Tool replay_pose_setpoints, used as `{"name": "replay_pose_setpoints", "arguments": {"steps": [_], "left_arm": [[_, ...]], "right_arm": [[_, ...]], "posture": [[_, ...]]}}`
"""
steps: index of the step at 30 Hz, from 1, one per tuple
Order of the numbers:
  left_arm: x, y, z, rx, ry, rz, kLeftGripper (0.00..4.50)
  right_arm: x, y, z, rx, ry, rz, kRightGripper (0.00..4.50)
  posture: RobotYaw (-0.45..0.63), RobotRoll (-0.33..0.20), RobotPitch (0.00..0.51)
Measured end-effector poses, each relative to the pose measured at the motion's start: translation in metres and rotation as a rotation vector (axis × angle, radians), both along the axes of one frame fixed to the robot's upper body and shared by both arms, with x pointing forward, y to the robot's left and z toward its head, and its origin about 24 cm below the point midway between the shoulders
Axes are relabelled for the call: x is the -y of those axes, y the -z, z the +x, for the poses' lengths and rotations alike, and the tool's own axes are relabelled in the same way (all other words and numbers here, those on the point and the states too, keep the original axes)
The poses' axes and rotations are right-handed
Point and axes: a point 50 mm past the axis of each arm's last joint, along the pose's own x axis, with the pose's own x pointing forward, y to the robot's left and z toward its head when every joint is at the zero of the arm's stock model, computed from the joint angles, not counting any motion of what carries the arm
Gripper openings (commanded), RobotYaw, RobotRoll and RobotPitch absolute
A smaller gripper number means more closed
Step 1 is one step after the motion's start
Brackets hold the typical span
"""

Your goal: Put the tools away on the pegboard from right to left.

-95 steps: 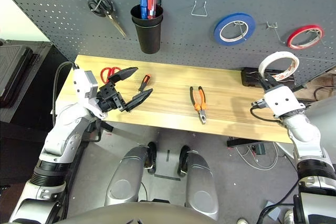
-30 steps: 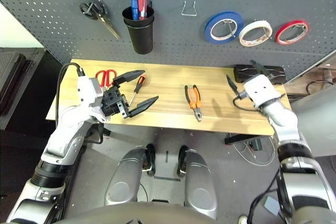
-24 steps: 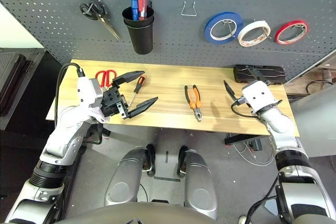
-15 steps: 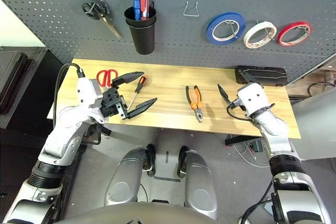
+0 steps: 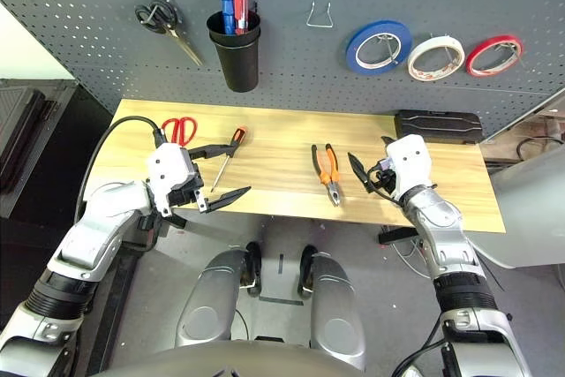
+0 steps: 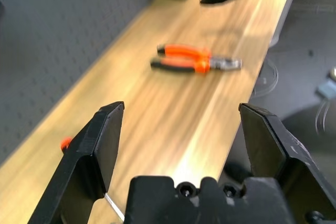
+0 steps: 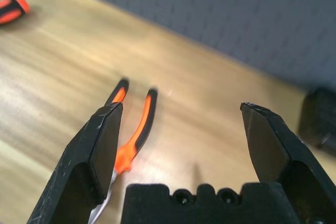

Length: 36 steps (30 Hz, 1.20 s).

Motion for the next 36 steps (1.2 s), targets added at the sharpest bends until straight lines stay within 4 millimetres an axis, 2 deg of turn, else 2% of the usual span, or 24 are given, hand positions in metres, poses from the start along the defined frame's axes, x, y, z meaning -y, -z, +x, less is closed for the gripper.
{"name": "replay_pose_setpoints", "arguments": {"steps": [4,13,28,36], "left_arm": [[-0.002,0.003,0.002,-0.017,-0.014,0.069,4.5],[-0.006,0.008,0.001,-0.043,-0.029,0.139,4.5],[-0.008,0.007,0.004,-0.025,-0.024,0.199,4.5],[-0.009,0.01,0.006,-0.032,-0.027,0.216,4.5]], "right_arm": [[-0.012,0.005,0.003,-0.153,0.028,0.038,4.45],[-0.036,0.008,0.011,-0.347,0.061,0.073,4.45],[-0.061,0.005,0.021,-0.492,0.121,0.074,4.45],[-0.065,0.01,0.03,-0.532,0.141,0.071,4.45]], "posture": [[0.2,0.0,0.261],[0.2,0.0,0.292],[0.2,0.0,0.312],[0.21,0.0,0.326]]}}
